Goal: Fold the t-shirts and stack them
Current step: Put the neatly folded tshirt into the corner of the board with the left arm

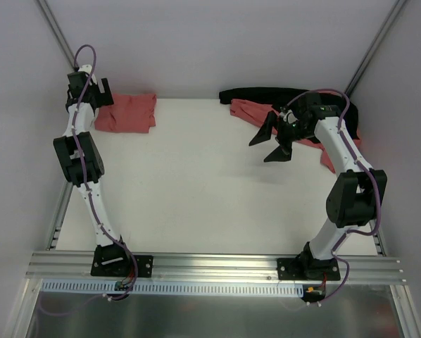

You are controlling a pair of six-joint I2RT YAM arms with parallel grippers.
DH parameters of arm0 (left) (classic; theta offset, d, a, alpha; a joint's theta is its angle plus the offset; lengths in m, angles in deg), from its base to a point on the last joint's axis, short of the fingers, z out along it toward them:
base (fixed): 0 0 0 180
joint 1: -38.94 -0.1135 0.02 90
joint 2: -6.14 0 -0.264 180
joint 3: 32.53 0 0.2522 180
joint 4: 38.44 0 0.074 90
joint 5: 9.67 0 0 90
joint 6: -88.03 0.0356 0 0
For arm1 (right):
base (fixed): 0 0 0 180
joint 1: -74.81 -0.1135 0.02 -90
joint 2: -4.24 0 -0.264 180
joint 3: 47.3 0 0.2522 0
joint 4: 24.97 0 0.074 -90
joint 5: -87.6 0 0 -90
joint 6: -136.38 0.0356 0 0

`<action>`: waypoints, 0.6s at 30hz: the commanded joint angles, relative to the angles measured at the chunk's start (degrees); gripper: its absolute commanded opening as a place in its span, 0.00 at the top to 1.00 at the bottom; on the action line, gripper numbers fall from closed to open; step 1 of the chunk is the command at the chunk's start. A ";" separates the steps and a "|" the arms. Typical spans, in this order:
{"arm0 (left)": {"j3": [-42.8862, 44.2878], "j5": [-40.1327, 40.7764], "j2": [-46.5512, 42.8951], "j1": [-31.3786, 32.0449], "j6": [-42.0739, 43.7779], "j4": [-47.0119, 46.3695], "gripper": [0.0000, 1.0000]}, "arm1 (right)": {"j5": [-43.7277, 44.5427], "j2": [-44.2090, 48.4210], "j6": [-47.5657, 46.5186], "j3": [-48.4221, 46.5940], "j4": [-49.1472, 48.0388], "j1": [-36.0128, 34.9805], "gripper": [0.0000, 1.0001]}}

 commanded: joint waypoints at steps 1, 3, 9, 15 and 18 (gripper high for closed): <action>-5.28 -0.47 -15.79 0.84 -1.40 -7.00 0.01 | -2.44 -0.43 2.45 -0.70 -5.43 -0.48 0.00; -11.52 -3.53 -20.29 1.90 -2.02 -6.91 0.01 | -2.44 -0.16 4.21 0.62 -10.42 -0.66 0.00; -20.77 -24.66 -33.40 2.69 -17.20 0.64 0.01 | 3.26 0.80 8.35 1.43 -21.17 -0.84 0.01; -28.42 -34.12 -45.00 7.26 -22.15 0.65 0.01 | 10.91 3.26 2.73 -9.01 -20.05 -0.93 0.00; -31.48 -35.35 -50.01 8.58 -21.97 0.23 0.01 | 12.06 5.89 -0.51 -11.14 -18.81 -0.93 0.00</action>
